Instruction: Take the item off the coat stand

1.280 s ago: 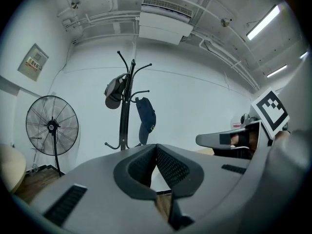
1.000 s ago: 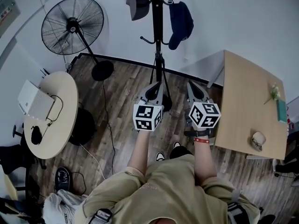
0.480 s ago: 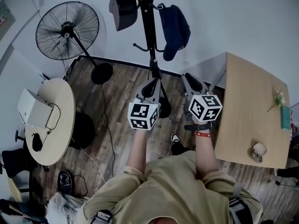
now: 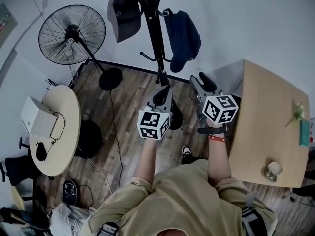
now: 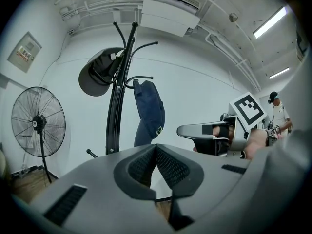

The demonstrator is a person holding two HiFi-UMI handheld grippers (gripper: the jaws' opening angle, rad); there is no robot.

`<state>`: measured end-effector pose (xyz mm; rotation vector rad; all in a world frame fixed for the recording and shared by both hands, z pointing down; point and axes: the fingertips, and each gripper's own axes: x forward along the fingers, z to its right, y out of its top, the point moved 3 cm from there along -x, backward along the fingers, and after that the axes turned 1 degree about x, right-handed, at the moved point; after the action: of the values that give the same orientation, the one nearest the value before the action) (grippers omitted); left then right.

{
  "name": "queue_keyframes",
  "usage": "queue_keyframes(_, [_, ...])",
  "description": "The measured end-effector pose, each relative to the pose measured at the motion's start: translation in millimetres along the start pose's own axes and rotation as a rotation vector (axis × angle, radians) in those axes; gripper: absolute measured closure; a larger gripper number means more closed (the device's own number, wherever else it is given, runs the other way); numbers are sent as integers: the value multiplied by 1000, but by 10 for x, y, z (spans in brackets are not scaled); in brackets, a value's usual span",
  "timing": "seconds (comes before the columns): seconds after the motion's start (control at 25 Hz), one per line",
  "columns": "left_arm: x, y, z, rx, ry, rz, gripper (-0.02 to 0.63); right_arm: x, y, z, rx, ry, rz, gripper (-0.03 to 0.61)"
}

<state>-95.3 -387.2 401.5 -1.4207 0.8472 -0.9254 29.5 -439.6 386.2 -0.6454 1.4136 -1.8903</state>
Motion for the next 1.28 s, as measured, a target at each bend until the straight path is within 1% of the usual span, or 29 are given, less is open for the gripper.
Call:
queue_keyframes(0.36, [147,-49,-178,-8,42,-9,591,449,187,181,-12,64,11,303])
queue_keyframes(0.56, [194,-50,-259,-7,59,-8,591,676,183,236,1,101,-4,233])
queue_keyframes(0.72, [222,-56,-308,-4,65,-12,591,840,178,293,40,130,-3,209])
queue_keyframes(0.88, [243,-45,-326,4,67,-18,591,930,210,339,84,149,2,215])
queue_keyframes(1.0, [240,-38,-337,10,64,-23,591,944,223,344,92,143,9,290])
queue_keyframes(1.04, [237,-37,-341,10,63,-23,591,943,219,336,90,140,8,306])
queue_keyframes(1.28, [257,-45,-360,7,60,-26,591,939,203,299,60,121,6,363])
